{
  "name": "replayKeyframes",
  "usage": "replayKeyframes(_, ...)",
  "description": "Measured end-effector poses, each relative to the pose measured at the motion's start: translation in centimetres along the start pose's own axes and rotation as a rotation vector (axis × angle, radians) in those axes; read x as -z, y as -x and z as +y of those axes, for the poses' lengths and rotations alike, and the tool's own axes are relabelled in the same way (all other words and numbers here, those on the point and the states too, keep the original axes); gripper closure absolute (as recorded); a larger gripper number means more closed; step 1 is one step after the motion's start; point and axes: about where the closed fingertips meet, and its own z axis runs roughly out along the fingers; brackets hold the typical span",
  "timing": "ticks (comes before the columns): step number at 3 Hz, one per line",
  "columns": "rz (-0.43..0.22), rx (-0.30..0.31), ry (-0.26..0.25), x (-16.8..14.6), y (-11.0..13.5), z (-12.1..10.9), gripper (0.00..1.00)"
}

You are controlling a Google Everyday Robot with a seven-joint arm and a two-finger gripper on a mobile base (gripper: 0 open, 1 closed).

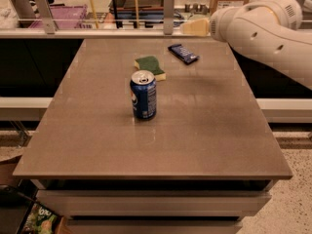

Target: Pick rxbar blueberry

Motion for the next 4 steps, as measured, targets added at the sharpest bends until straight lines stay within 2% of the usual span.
replayKeyframes(2,-0.122,-0.066,-0.052,4.7,3.9,-5.2,0.00)
replayKeyframes(4,-0.200,-0.088,-0.136,9.8,5.9,-10.2,0.00)
